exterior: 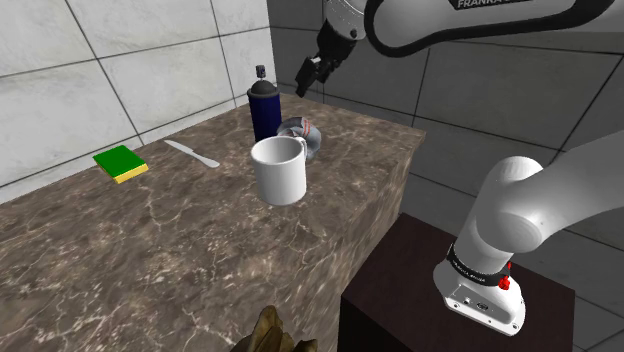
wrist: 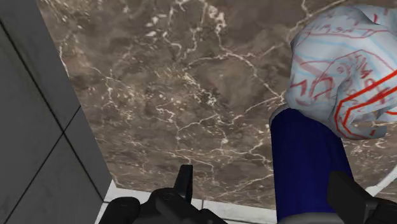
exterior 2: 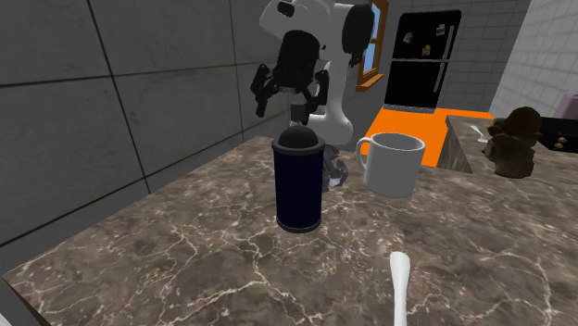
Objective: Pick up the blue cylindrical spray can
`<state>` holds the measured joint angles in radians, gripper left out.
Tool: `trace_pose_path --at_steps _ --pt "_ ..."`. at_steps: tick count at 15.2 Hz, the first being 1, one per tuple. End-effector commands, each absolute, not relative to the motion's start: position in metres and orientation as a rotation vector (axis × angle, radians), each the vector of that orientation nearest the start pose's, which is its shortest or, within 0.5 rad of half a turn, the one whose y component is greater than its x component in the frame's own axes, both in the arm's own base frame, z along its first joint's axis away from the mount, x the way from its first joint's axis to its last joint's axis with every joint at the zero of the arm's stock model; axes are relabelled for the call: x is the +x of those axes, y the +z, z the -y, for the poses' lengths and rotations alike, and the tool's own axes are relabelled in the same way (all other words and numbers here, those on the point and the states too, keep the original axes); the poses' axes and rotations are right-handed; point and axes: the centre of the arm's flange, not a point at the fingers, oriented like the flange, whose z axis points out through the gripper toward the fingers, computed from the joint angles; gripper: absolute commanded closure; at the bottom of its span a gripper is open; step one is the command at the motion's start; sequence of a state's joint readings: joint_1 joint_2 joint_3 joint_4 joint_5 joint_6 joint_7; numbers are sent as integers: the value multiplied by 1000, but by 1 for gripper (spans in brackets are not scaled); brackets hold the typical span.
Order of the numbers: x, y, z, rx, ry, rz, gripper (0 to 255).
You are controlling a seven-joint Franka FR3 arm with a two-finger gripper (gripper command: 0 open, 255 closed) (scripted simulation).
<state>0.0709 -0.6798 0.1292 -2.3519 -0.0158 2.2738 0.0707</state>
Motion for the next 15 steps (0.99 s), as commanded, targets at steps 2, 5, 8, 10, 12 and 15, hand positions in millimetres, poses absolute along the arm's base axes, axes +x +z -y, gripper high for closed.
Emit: trace_pose_path --at_steps 2,5,8,10,12,15 --pt "395 637 -111 -2942 -1094 208 0" --pt "410 644 -131 -2870 -1236 215 0" --pt "424 653 -152 -2790 -1374 222 0" --pt "429 657 -160 -2759 -1424 225 0" --pt "429 646 -160 -2759 -1424 225 0" --pt "429 630 -160 -2759 -1424 225 0"
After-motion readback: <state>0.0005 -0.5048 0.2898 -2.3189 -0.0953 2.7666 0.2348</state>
